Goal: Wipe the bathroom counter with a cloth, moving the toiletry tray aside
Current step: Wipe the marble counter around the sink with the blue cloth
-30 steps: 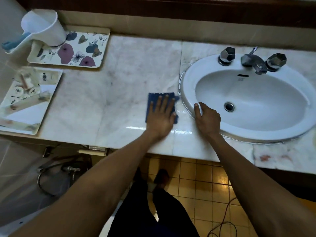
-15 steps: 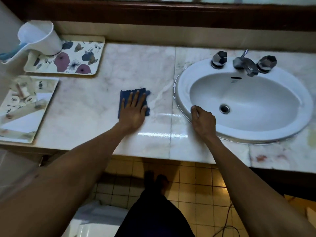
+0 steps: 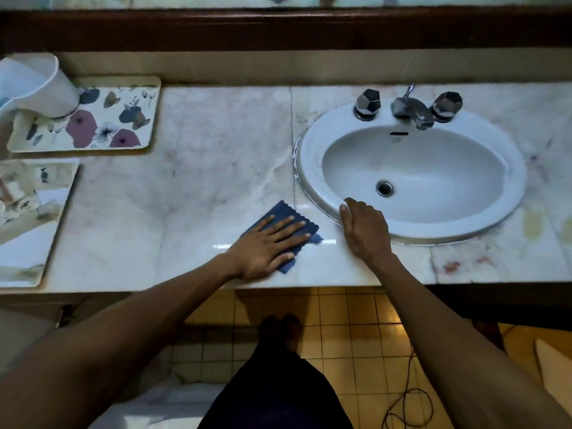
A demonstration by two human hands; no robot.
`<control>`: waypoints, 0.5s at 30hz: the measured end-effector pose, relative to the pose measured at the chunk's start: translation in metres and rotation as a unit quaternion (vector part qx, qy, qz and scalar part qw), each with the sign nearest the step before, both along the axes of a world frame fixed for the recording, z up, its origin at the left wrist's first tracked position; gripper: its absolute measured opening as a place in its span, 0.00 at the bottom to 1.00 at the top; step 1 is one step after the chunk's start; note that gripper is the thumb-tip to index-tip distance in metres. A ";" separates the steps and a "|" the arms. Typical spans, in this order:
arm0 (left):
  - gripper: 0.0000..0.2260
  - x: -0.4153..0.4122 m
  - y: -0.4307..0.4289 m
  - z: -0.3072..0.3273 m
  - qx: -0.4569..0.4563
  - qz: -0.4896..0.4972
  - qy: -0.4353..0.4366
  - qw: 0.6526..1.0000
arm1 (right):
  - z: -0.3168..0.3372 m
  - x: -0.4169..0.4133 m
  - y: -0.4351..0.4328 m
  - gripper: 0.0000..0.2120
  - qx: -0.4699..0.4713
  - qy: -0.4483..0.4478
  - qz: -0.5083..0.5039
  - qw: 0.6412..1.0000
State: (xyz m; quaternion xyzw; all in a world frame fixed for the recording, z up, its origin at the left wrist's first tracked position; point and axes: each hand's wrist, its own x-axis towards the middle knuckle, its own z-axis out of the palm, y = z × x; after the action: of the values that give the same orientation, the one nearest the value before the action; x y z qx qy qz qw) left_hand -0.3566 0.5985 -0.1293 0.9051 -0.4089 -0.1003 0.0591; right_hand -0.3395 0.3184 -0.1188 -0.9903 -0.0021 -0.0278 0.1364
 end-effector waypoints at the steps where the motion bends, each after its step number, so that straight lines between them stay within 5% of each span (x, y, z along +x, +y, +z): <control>1: 0.25 0.013 0.011 -0.001 -0.001 0.024 -0.002 1.000 | 0.001 -0.003 -0.006 0.22 -0.020 0.000 -0.008 1.000; 8: 0.25 0.050 -0.025 -0.006 -0.026 0.292 0.029 0.956 | 0.000 -0.040 -0.063 0.18 -0.040 -0.030 -0.025 0.998; 15: 0.24 -0.016 -0.086 -0.008 -0.041 0.198 0.002 0.979 | 0.003 -0.054 -0.090 0.20 -0.006 -0.009 -0.008 1.000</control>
State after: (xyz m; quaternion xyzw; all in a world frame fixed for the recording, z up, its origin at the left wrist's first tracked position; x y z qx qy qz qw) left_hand -0.3727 0.5121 -0.1370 0.9647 -0.2254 -0.0717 0.1155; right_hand -0.3938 0.2285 -0.1157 -0.9908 0.0043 -0.0377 0.1298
